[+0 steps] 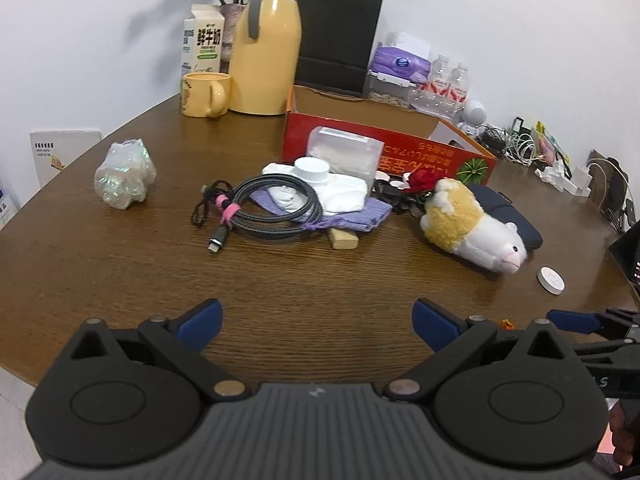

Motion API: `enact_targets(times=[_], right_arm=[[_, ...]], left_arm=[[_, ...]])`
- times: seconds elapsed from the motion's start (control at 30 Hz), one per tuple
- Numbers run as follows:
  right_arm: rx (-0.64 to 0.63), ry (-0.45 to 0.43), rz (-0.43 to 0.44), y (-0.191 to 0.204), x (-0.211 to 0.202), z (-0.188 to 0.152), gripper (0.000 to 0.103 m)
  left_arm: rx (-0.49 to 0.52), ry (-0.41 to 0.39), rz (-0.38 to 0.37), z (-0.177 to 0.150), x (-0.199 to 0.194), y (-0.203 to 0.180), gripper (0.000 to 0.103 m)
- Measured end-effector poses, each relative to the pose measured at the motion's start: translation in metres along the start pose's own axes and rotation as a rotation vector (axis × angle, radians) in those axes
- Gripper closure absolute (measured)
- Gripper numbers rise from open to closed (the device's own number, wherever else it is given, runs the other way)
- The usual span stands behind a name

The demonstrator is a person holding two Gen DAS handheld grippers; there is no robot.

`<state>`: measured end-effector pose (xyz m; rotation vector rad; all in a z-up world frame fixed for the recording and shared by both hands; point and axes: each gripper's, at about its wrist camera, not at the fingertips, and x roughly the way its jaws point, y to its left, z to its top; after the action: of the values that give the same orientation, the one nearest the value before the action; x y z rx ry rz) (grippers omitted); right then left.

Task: Organize objects
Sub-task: 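Grasp the small orange toy with the right tool while the left tool grasps the clear plastic bag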

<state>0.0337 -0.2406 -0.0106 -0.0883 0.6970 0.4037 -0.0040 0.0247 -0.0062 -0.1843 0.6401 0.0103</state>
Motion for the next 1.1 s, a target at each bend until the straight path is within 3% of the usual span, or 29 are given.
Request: enact_targets(times=[0.13,0.2,0.33,0.73,1.1], right_arm=[[-0.025,0.003,0.001,0.005,0.004,-0.001,0.049],[-0.036,0.001,0.005,0.007,0.004,0.0,0.067],[-0.059,-0.009,0.012,0.007,0.003,0.0,0.09],[-0.083,-0.073,0.052,0.006,0.004,0.01,0.092],[-0.103,-0.173,0.013,0.0,0.02,0.051,0.092]], left_arm=[[-0.014,0.007,0.002,-0.001,0.002,0.005,0.0],[-0.018,0.007,0.002,0.0,0.003,0.007,0.0],[-0.025,0.008,-0.001,0.0,0.005,0.01,0.0],[-0.041,-0.013,0.044,0.011,0.013,0.03,0.0],[-0.108,-0.113,0.23,0.06,0.029,0.088,0.0]])
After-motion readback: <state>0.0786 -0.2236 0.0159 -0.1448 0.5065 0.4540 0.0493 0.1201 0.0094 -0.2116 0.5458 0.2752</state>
